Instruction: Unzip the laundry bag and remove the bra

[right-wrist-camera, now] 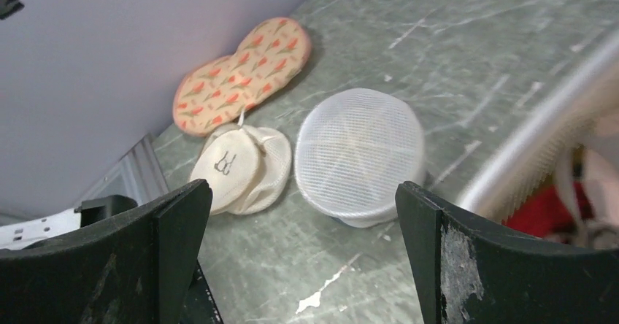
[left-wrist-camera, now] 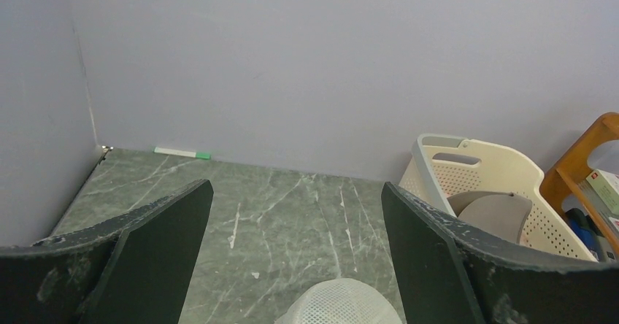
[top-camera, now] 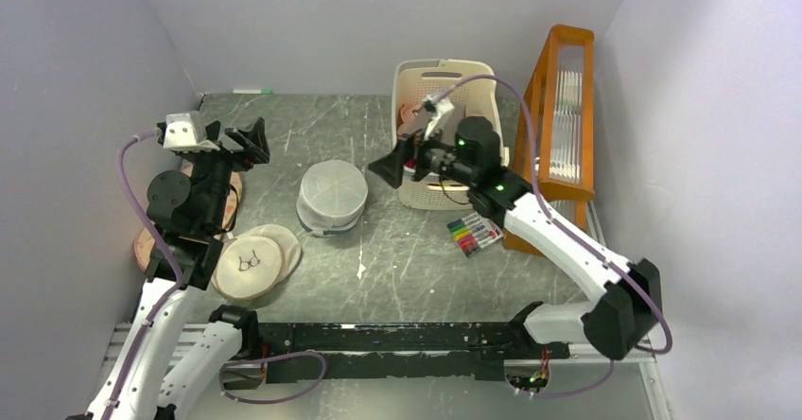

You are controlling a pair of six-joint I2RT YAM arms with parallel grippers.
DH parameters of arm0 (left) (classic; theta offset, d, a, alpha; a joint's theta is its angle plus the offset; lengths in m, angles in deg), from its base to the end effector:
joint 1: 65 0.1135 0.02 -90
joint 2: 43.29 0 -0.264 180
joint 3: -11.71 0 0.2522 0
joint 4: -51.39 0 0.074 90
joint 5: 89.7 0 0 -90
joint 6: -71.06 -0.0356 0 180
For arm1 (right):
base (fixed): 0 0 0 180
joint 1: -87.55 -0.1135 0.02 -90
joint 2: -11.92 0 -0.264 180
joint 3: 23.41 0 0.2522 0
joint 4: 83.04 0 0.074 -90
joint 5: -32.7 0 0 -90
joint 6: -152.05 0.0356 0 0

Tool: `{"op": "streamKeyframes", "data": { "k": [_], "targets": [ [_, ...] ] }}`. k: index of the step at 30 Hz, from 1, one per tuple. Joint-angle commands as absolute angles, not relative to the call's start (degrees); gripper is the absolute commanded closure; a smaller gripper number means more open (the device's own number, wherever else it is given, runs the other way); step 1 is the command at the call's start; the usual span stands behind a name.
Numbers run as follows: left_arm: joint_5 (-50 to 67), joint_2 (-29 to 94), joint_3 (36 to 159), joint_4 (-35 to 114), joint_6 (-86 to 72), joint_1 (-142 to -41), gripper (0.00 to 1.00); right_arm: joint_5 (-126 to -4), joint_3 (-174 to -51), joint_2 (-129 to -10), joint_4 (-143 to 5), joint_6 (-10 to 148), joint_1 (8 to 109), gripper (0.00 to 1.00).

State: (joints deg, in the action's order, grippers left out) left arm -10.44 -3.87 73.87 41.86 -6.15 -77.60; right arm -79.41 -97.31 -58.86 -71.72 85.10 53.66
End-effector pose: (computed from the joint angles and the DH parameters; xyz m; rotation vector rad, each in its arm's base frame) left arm 0.1525 -0.0273 0.4035 -0.1611 1.3389 -0.2486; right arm 0.2339 0.1733 0.3613 -0.4726 1.7606 1.0509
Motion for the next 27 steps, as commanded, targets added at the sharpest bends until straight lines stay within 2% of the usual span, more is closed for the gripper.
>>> {"op": "streamKeyframes", "data": {
  "k": [1, 5, 11, 15, 20, 27],
  "targets": [
    [-10.4, -4.4, 76.4, 41.6, -6.1, -76.7, 0.02, -75.0, -105.3, -65.8, -69.0, 80.4, 46.2, 0.00],
    [-11.5, -4.8, 76.7, 41.6, -6.5, -76.6, 0.02, -64.2, -111.7, -74.1, -64.5, 73.4, 37.1, 0.00],
    [-13.0, -5.5, 76.9, 41.6, -7.3, -76.5, 0.02, -31.6, -123.2, -88.8, -56.8, 57.0, 22.5, 0.00],
    [-15.3, -6.1, 77.0, 41.3, -8.1, -76.5, 0.02, -15.0, -125.9, -97.4, -60.1, 49.0, 17.9, 0.00],
    [-18.6, -6.7, 77.1, 41.0, -8.6, -76.5, 0.02, -5.9, -126.4, -105.5, -66.5, 41.5, 16.5, 0.00],
    [-19.3, -6.8, 76.7, 41.2, -9.1, -76.4, 0.03, 0.8, -125.3, -113.2, -77.8, 32.7, 14.4, 0.02]
  ]
}}
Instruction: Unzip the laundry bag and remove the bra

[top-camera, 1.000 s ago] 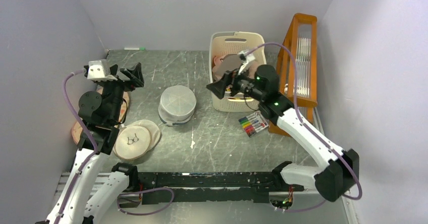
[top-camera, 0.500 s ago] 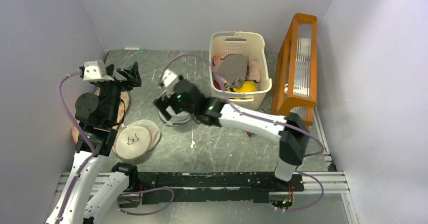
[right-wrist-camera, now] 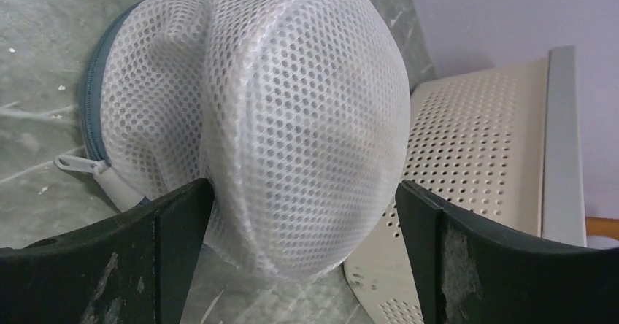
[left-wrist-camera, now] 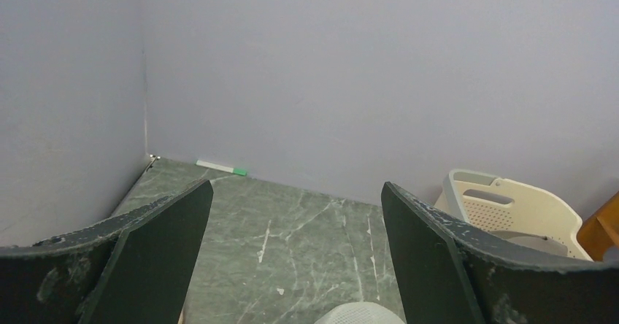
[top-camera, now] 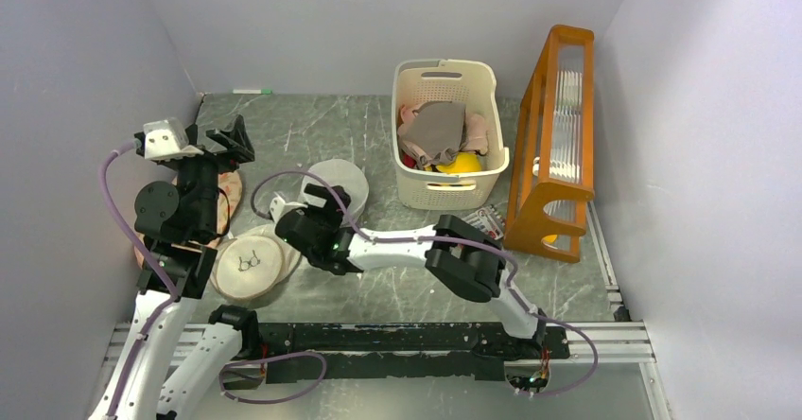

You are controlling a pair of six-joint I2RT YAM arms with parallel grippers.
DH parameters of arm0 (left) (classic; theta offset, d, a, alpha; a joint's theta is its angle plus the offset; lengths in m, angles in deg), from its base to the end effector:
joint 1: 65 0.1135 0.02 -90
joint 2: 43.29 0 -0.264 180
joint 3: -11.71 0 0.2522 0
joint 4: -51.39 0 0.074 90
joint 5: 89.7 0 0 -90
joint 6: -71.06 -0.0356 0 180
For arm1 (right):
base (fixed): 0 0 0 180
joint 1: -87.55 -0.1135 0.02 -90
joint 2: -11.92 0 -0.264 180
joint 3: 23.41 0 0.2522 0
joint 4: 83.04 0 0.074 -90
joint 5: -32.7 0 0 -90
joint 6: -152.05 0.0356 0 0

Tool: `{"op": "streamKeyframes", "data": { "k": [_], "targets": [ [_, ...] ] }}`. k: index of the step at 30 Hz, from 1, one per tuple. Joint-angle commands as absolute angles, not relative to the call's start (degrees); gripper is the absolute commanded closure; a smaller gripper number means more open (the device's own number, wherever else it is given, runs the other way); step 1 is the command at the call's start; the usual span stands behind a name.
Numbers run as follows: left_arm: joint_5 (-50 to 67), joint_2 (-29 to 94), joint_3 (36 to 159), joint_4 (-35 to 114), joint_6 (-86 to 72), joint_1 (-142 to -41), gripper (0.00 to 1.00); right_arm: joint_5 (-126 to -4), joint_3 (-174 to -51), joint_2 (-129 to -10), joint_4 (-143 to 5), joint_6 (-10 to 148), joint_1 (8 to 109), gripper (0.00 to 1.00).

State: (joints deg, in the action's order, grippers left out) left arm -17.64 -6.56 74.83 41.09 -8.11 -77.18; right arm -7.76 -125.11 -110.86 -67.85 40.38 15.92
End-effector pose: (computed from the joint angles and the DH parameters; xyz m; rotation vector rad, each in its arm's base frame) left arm 0.1372 -0.0184 0.4134 -0.2530 1.2805 -0.1411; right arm 0.1759 0.4437 0.1873 -1.0960 1.6562 -0.3952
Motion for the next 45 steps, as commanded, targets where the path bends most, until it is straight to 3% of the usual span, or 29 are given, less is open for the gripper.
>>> {"op": "streamKeyframes", "data": {
  "k": [1, 4, 7, 9, 11, 13, 22, 27, 31, 35, 41, 45],
  "targets": [
    [-19.3, -6.7, 76.8, 41.3, -9.1, -76.4, 0.02, 3.3, -124.8, -113.8, -81.6, 30.7, 14.1, 0.03],
    [-19.5, -6.7, 76.7, 41.3, -9.2, -76.4, 0.02, 7.6, -122.1, -114.5, -92.8, 23.2, 13.4, 0.08],
    [-20.0, -6.5, 76.8, 41.2, -9.2, -76.4, 0.02, 8.1, -119.9, -113.0, -98.2, 19.7, 12.8, 0.21],
    [-19.9, -6.3, 76.8, 41.2, -9.3, -76.4, 0.02, 6.8, -119.0, -111.2, -96.8, 21.3, 12.6, 0.41],
    [-19.8, -6.1, 76.8, 41.2, -9.2, -76.3, 0.02, 5.9, -118.8, -109.4, -94.0, 24.7, 12.6, 0.75],
    [-19.8, -6.0, 76.7, 41.1, -9.1, -76.2, 0.02, 5.6, -118.9, -107.5, -91.7, 27.1, 12.4, 0.88],
    [-19.4, -4.9, 76.5, 41.1, -8.7, -75.7, 0.02, -6.0, -119.8, -92.3, -68.3, 49.3, 12.1, 0.96],
    [-19.2, -4.3, 76.6, 41.0, -8.4, -75.4, 0.02, -26.6, -117.0, -81.6, -60.1, 71.5, 15.5, 0.99],
    [-19.0, -4.1, 76.6, 40.8, -8.1, -75.0, 0.02, -50.4, -106.4, -75.0, -66.8, 93.9, 24.0, 1.00],
    [-18.6, -3.8, 76.6, 40.9, -7.8, -74.8, 0.02, -68.2, -92.6, -73.1, -84.4, 109.7, 28.6, 1.00],
    [-17.8, -3.2, 76.6, 40.7, -7.3, -74.7, 0.02, -69.5, -89.8, -76.7, -84.4, 118.7, 29.6, 1.00],
    [-17.8, -3.3, 76.6, 40.7, -7.2, -74.7, 0.02, -61.5, -87.9, -77.4, -77.2, 121.2, 31.0, 1.00]
  ]
}}
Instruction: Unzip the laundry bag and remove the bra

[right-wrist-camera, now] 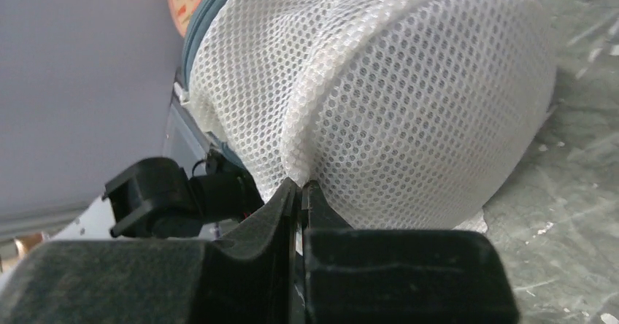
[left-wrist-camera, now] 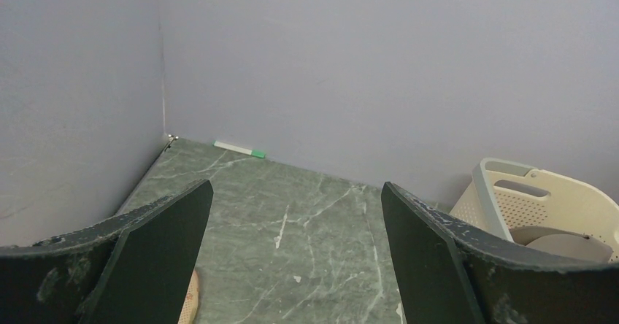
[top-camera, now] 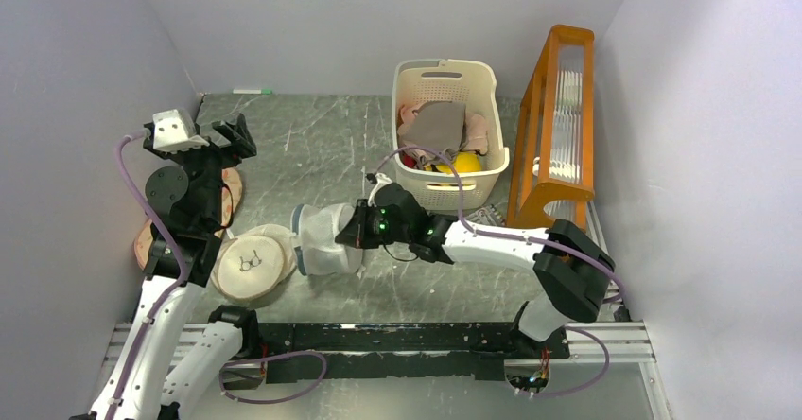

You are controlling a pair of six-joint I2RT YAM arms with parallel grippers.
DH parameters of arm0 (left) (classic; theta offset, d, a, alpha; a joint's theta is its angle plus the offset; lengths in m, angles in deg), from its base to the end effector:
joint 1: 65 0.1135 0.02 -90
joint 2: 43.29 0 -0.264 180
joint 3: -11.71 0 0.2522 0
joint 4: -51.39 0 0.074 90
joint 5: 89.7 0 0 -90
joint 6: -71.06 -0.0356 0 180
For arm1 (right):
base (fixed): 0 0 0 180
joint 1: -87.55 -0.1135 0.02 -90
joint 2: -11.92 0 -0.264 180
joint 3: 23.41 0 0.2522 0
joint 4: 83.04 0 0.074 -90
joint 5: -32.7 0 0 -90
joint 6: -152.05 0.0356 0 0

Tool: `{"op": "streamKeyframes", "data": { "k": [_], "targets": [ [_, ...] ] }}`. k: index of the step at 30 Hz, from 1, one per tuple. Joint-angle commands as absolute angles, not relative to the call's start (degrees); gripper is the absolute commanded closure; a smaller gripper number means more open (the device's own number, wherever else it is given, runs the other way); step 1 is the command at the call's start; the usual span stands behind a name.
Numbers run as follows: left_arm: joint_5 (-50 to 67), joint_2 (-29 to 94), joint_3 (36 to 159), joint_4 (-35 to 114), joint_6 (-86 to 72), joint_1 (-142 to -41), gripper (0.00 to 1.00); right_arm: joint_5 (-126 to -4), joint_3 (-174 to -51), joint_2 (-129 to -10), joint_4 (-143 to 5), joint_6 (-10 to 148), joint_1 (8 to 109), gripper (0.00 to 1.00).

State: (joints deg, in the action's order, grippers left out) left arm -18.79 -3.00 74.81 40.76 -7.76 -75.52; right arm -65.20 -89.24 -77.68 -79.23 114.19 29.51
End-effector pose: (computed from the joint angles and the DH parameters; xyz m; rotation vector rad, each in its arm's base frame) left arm 0.1558 -0.0171 0.4047 -0.2873 1.3402 -0.0913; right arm 0.1789 0.2960 0.2253 -0.2169 2.3180 1.2476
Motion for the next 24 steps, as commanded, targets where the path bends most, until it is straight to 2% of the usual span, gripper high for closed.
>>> {"op": "streamKeyframes", "data": {
  "k": [1, 8, 24],
  "targets": [
    [-17.8, -3.3, 76.6, 40.7, -7.2, -74.7, 0.02, -59.1, -87.0, -77.1, -76.0, 121.1, 31.4, 1.00],
    [-17.7, -3.5, 76.6, 40.8, -7.1, -74.7, 0.02, -57.4, -77.3, -73.3, -77.3, 120.2, 39.2, 1.00],
    [-16.5, -3.0, 76.8, 40.5, -6.5, -74.7, 0.02, -44.7, -71.0, -63.0, -62.9, 107.8, 42.1, 0.99]
  ]
}}
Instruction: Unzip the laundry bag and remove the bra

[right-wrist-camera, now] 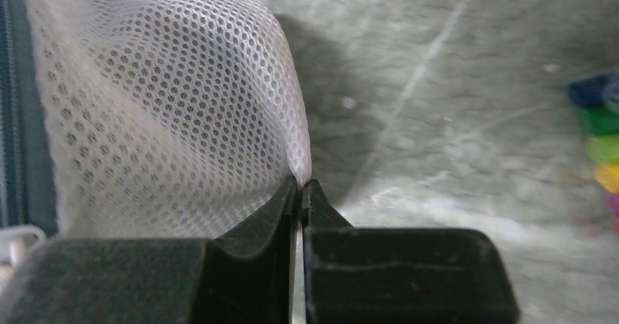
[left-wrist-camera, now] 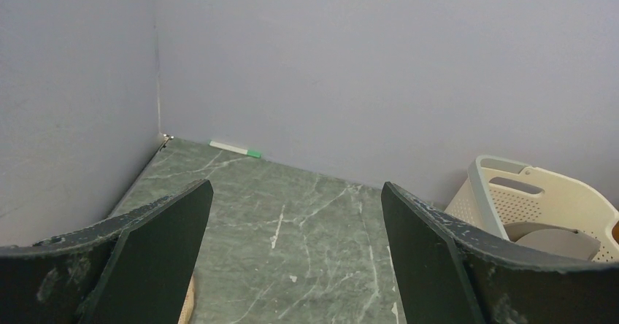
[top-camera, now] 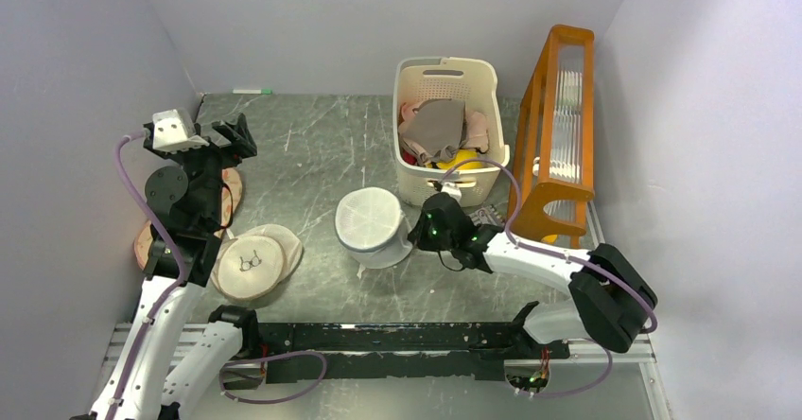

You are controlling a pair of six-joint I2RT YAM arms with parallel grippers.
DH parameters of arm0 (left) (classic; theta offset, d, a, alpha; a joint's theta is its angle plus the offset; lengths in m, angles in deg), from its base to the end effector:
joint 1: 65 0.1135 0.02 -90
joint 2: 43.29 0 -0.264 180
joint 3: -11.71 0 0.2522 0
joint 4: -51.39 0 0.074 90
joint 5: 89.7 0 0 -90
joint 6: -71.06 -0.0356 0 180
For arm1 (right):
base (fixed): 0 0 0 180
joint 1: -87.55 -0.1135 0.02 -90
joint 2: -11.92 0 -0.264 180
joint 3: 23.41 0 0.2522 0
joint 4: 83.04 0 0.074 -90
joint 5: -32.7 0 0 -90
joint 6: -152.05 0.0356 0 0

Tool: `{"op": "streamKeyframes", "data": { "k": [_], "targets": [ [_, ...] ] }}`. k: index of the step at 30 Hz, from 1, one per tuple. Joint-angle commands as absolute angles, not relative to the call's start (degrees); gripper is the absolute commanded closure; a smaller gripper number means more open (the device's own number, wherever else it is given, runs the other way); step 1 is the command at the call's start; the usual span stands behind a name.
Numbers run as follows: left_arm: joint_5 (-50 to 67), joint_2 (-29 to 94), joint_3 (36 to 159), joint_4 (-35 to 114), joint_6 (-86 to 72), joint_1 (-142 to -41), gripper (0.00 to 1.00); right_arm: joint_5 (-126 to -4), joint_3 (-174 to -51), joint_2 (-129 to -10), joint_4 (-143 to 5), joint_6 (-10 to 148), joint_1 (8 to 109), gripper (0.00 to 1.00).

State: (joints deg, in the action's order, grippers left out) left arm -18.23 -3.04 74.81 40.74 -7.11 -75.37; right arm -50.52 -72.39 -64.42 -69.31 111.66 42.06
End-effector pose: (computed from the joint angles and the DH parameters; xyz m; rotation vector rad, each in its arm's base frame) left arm 0.1557 -0.0170 0.4048 -0.2885 1.3391 -0.1054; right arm 0.1881 0.1854 0.1823 0.1503 2.3861 0.7064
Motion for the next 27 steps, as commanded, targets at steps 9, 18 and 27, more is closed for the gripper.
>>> {"op": "streamKeyframes", "data": {
  "k": [9, 18, 27],
  "targets": [
    [-13.6, -1.3, 76.9, 40.3, -5.1, -74.8, 0.02, -40.8, -71.6, -55.1, -55.8, 102.3, 42.2, 0.75],
    [-8.3, 3.9, 77.3, 39.8, -2.6, -75.0, 0.02, -38.0, -73.2, -42.2, -50.9, 94.4, 42.2, 0.47],
    [-1.0, 17.9, 81.2, 34.6, -0.6, -77.6, 0.02, -35.8, -74.6, -35.0, -59.5, 88.6, 42.2, 0.42]
  ]
}}
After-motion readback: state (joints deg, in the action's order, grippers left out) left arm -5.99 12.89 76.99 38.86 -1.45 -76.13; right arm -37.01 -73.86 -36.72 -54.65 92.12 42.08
